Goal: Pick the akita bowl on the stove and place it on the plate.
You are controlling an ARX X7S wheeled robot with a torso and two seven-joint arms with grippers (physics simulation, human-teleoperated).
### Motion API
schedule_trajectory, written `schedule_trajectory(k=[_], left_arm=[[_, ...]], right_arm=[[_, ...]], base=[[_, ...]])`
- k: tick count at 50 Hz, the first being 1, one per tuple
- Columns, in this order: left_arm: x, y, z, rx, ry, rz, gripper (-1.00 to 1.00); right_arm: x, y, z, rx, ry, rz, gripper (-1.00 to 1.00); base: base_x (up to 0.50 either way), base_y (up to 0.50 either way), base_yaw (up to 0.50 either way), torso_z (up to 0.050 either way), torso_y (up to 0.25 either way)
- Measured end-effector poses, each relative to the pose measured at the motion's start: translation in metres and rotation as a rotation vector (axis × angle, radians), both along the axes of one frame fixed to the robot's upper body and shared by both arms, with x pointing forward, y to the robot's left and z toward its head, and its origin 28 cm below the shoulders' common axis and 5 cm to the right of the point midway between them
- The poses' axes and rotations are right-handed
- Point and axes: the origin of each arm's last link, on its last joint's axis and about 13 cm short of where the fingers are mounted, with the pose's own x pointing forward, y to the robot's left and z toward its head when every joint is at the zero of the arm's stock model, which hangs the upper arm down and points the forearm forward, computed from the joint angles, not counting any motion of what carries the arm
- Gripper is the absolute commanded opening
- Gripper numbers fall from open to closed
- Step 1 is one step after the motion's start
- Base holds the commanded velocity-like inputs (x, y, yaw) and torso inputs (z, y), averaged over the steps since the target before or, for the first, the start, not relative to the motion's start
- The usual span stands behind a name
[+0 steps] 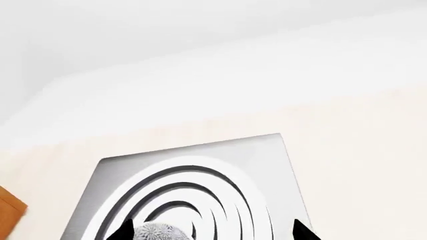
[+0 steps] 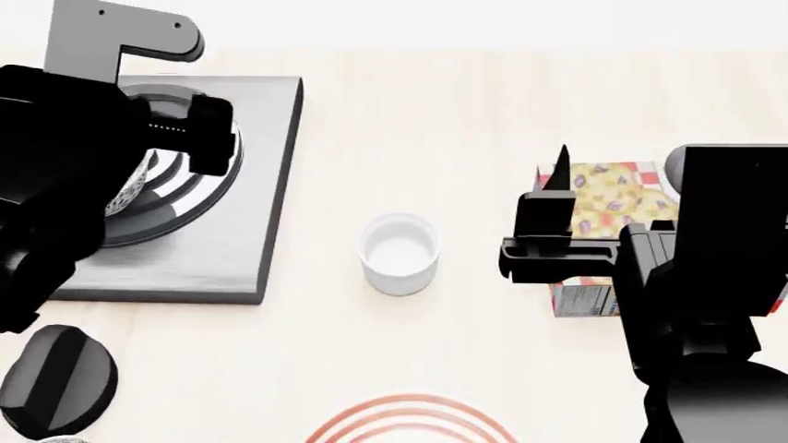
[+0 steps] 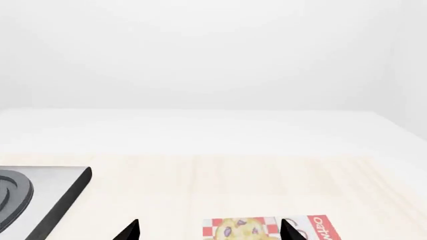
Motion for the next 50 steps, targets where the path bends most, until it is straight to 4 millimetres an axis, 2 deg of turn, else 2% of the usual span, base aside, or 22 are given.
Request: schedule_trajectory(k=[25,50], left_arm=[[0.001,0.008,-0.026,0.069,0.076,0.063,1.00],[0.001,0.016,-0.041,0.107,0.111,0.098,1.00]], right_arm=[[0.000,0.000,0.000,0.000,0.000,0.000,1.00],[0.000,0.000,0.000,0.000,0.000,0.000,1.00]], base=[[0.00,0.00,0.00,0.000,0.000],[0.00,0.00,0.00,0.000,0.000]])
